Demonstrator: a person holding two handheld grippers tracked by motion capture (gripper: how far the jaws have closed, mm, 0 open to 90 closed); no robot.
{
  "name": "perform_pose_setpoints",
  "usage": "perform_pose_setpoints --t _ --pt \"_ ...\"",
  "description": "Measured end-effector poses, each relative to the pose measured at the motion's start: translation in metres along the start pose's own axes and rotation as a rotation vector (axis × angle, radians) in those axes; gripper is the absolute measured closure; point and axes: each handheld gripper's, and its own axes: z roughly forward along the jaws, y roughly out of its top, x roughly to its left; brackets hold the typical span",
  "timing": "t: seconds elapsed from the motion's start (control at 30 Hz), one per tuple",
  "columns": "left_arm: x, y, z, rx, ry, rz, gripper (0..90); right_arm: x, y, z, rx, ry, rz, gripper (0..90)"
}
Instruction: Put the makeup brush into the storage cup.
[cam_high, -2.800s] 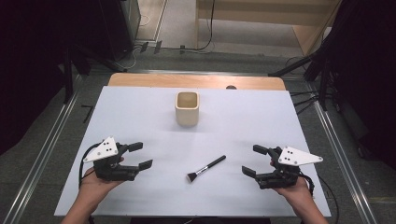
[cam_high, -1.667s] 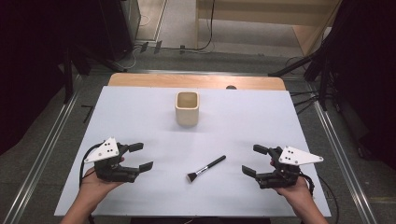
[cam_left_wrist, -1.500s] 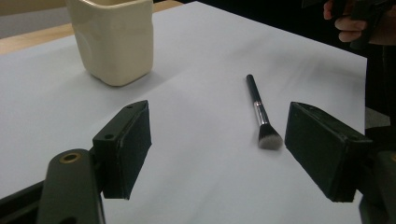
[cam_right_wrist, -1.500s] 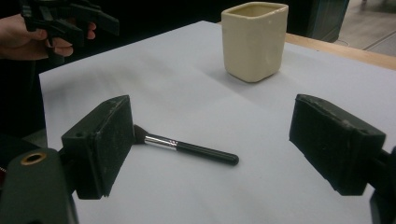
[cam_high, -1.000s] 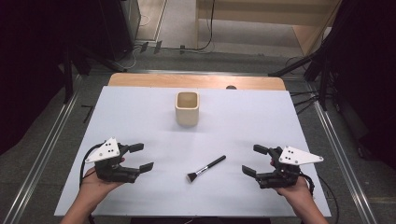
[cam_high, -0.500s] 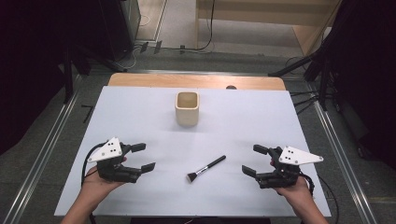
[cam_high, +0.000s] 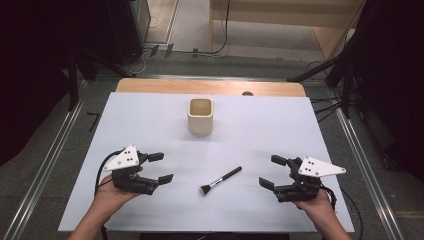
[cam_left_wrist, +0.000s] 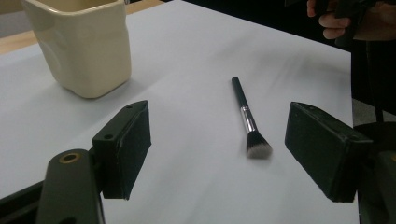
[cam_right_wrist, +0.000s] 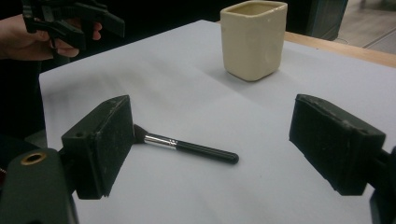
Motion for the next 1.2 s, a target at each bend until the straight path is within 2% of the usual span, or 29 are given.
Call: perform_pose_setpoints --t 0.67,0.9,1.2 --pt "-0.002 0.011 0.021 0.000 -0.020 0.015 22.3 0.001 0.000 0.001 0.010 -0.001 -0.004 14.7" --pt "-0.002 0.014 0.030 0.000 -0.029 0.006 22.3 0.002 -0.001 0.001 0.010 -0.003 -0.005 14.8" --pt "-0.004 0.022 0.043 -0.008 -0.039 0.021 22.3 0.002 -0.001 0.001 0.008 -0.003 -0.001 14.7"
